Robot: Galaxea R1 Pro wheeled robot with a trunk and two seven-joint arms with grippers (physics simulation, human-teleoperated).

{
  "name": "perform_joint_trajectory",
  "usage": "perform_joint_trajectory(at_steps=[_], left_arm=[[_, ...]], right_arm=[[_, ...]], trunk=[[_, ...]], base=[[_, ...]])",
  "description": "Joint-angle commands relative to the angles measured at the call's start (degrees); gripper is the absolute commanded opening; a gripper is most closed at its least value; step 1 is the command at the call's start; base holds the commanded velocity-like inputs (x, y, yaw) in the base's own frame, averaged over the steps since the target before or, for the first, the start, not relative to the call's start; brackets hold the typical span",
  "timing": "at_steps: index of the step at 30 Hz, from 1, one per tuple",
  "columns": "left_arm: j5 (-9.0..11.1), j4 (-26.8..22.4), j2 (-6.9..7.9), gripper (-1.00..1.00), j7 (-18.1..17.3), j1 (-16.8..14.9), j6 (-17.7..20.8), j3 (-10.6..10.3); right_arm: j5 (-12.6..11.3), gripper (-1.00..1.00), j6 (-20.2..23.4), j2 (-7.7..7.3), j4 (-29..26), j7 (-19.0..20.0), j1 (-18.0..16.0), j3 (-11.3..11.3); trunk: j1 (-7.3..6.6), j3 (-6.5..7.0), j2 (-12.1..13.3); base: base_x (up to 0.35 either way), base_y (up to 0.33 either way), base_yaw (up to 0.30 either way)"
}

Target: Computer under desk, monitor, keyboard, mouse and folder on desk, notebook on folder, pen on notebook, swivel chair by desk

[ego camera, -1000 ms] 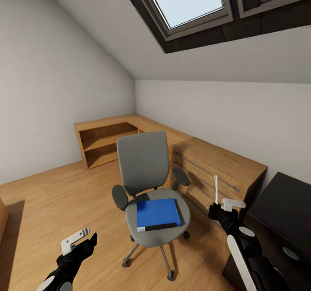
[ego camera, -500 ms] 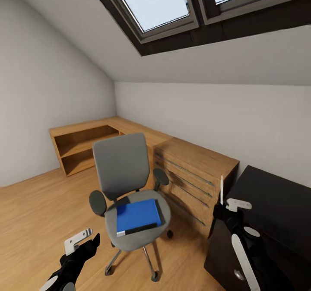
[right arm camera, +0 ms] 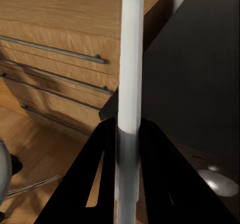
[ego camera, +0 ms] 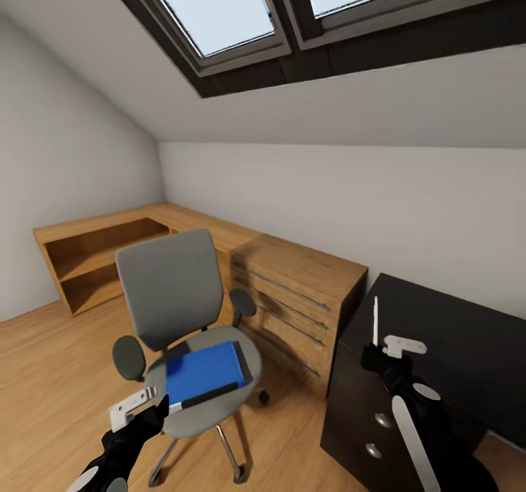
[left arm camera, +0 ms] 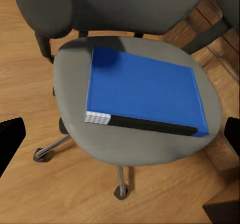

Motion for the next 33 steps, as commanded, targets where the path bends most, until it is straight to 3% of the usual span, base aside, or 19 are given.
perform_joint_trajectory(at_steps=[1, 9, 10, 13, 19, 22, 33], left_arm=[[0.6, -0.1, -0.03, 1.0, 0.3, 0.0, 0.2, 0.0], [0.6, -0.1, 0.0, 1.0, 0.3, 0.0, 0.2, 0.0], [0.6, 0.0, -0.03, 1.0, 0.3, 0.0, 0.2, 0.0], [0.6, 0.1, -0.03, 1.0, 0.3, 0.0, 0.2, 0.0], [0.6, 0.1, -0.03, 1.0, 0.3, 0.0, 0.2, 0.0], [0.6, 0.1, -0.03, 1.0, 0.3, 0.0, 0.2, 0.0], [0.6, 0.1, -0.03, 1.0, 0.3, 0.0, 0.2, 0.0]], right_arm=[[-0.7, -1.0, 0.2, -0.04, -0.1, -0.5, 0.0, 0.1], [-0.6, -1.0, 0.2, 0.0, 0.2, -0.6, 0.0, -0.3], [-0.6, -1.0, 1.7, -0.11, 1.6, -0.5, -0.1, -2.2], [-0.6, -1.0, 2.5, -0.23, 3.2, -0.5, -0.2, -2.9], [-1.1, -1.0, 3.0, -3.49, 13.5, -0.3, -3.2, -4.1], [-1.3, -1.0, 3.1, -4.31, 15.3, -0.2, -4.3, -4.2], [-1.4, -1.0, 3.0, -4.88, 21.6, 0.0, -7.3, -4.2]], trunk=[[0.01, -0.01, 0.0], [0.01, 0.14, 0.0], [0.01, 0.14, 0.0], [0.01, 0.14, 0.0], [0.01, 0.14, 0.0], [0.01, 0.14, 0.0], [0.01, 0.14, 0.0]], base=[[0.163, -0.091, -0.26], [0.185, -0.201, -0.104], [0.008, -0.158, -0.001], [0.005, -0.091, -0.001], [0.001, -0.011, 0.0], [0.058, -0.001, 0.0], [0.285, 0.0, 0.0]])
